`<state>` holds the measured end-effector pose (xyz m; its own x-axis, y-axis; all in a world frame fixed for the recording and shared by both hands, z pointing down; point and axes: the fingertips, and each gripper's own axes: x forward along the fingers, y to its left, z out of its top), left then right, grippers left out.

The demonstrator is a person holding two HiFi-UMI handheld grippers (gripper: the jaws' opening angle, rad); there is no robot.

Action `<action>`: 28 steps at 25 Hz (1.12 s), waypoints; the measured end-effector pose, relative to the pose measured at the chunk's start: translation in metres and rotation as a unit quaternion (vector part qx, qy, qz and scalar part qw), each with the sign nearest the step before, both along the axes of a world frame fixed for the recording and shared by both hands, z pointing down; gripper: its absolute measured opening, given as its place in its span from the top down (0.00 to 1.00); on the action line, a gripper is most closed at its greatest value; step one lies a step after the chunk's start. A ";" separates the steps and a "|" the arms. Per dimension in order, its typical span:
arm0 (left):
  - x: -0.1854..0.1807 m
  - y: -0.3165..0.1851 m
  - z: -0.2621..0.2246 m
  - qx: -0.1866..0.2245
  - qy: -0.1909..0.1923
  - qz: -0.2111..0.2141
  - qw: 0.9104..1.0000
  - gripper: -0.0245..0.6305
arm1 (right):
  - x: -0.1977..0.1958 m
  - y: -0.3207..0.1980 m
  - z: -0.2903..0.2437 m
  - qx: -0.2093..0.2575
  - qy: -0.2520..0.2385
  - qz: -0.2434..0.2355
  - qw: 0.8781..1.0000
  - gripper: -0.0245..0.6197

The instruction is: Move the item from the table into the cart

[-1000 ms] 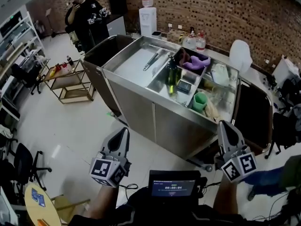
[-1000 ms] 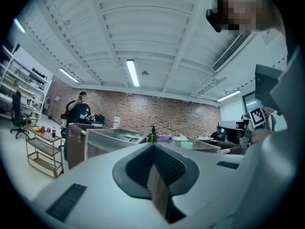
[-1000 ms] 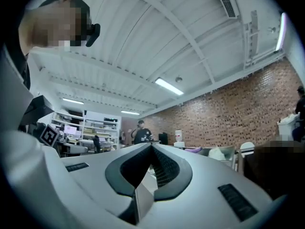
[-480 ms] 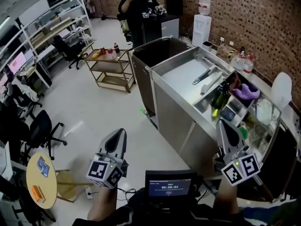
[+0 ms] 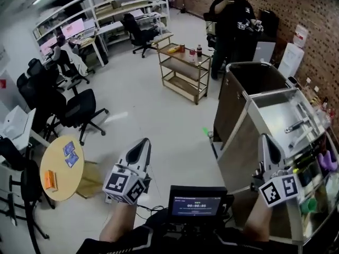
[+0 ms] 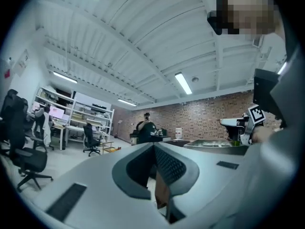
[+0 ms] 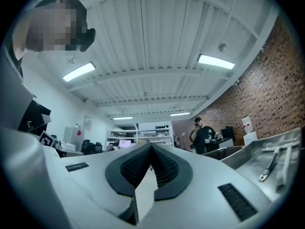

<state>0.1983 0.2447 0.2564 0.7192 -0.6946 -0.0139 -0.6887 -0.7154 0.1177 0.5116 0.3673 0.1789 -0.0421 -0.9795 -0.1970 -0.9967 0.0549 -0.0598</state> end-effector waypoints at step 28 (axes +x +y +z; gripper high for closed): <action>-0.566 -0.261 0.062 -0.025 0.002 -0.453 0.891 0.94 | -0.583 -0.578 0.077 -0.041 0.029 -0.457 0.888 0.95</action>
